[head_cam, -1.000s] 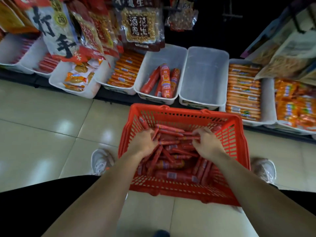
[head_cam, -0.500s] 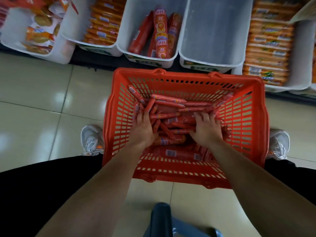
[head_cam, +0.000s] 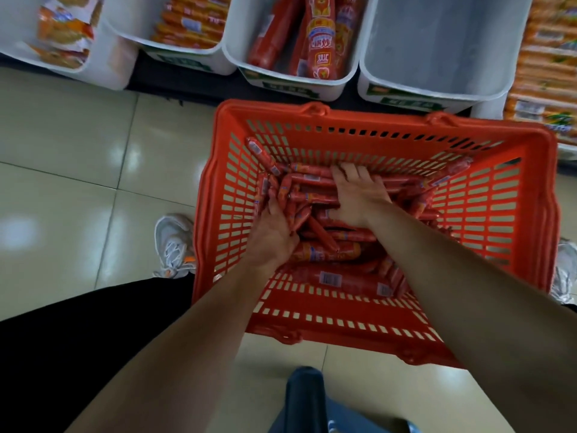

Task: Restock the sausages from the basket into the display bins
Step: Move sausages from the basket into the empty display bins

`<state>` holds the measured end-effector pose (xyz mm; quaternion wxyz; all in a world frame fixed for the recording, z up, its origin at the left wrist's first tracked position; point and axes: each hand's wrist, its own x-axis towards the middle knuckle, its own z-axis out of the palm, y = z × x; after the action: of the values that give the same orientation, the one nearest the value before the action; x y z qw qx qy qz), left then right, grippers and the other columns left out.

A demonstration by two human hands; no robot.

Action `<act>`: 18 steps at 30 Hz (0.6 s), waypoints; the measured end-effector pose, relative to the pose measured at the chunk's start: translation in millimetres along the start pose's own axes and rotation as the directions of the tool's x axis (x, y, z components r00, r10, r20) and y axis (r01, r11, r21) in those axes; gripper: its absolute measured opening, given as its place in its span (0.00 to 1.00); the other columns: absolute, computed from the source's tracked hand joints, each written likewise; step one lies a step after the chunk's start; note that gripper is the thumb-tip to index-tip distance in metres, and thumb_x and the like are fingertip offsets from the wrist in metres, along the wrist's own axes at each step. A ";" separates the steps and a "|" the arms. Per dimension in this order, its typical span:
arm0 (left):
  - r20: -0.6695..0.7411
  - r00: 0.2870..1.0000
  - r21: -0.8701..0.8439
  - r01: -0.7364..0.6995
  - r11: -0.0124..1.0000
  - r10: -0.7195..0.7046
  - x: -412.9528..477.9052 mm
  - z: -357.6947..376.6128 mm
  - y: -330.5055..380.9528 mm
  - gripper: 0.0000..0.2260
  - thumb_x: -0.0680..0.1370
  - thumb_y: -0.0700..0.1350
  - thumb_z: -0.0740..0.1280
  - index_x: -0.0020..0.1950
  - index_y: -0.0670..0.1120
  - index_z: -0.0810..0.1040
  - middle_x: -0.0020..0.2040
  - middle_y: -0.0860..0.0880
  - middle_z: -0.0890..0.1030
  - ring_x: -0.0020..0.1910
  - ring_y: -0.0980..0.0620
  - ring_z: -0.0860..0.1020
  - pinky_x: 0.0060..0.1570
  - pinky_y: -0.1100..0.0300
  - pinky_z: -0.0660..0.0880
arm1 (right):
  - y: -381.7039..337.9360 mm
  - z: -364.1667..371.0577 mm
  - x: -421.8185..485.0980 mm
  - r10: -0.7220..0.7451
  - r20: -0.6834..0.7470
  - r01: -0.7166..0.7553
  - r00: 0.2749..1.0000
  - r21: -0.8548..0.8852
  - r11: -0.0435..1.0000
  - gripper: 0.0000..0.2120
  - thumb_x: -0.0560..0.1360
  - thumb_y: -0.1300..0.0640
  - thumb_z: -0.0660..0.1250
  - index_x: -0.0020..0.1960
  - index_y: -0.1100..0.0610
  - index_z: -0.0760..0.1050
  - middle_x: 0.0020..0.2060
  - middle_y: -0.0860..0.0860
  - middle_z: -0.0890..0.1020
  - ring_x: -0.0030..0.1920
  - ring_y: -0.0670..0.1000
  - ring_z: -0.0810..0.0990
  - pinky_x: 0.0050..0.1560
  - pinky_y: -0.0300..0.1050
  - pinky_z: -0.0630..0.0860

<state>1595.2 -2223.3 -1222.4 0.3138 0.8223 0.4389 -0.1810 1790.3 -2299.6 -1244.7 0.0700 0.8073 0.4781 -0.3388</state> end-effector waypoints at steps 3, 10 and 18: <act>0.034 0.999 -0.010 0.039 0.999 -0.039 1.1 0.0 5.4 0.48 0.75 0.53 0.71 0.81 0.41 0.42 0.74 0.40 0.67 0.70 0.40 0.70 0.70 0.48 0.67 | 1.1 5.1 6.0 0.017 0.045 -0.015 0.999 -0.040 0.999 0.48 0.71 0.30 0.66 0.80 0.54 0.51 0.75 0.55 0.62 0.74 0.58 0.60 0.72 0.58 0.60; 0.103 0.987 -0.304 0.148 0.941 -0.122 10.5 -5.5 -3.8 0.36 0.74 0.61 0.70 0.74 0.46 0.59 0.64 0.46 0.76 0.63 0.44 0.76 0.63 0.47 0.73 | 8.4 23.1 4.4 -0.033 -0.089 0.045 0.995 0.127 0.991 0.34 0.74 0.38 0.68 0.73 0.54 0.62 0.65 0.56 0.69 0.65 0.60 0.71 0.63 0.56 0.72; 0.325 0.925 -0.395 0.320 0.861 -0.195 5.8 -4.5 -9.0 0.38 0.73 0.50 0.74 0.75 0.52 0.54 0.67 0.49 0.73 0.68 0.46 0.72 0.70 0.46 0.69 | 4.6 11.9 13.6 -0.065 0.016 0.063 0.998 0.121 0.991 0.39 0.70 0.37 0.72 0.72 0.54 0.63 0.64 0.56 0.76 0.64 0.58 0.73 0.62 0.53 0.68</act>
<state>1590.9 -2213.0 -1225.7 0.5220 0.6297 0.5276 -0.2295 1792.6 -2297.4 -1263.1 0.0150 0.7908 0.4816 -0.3773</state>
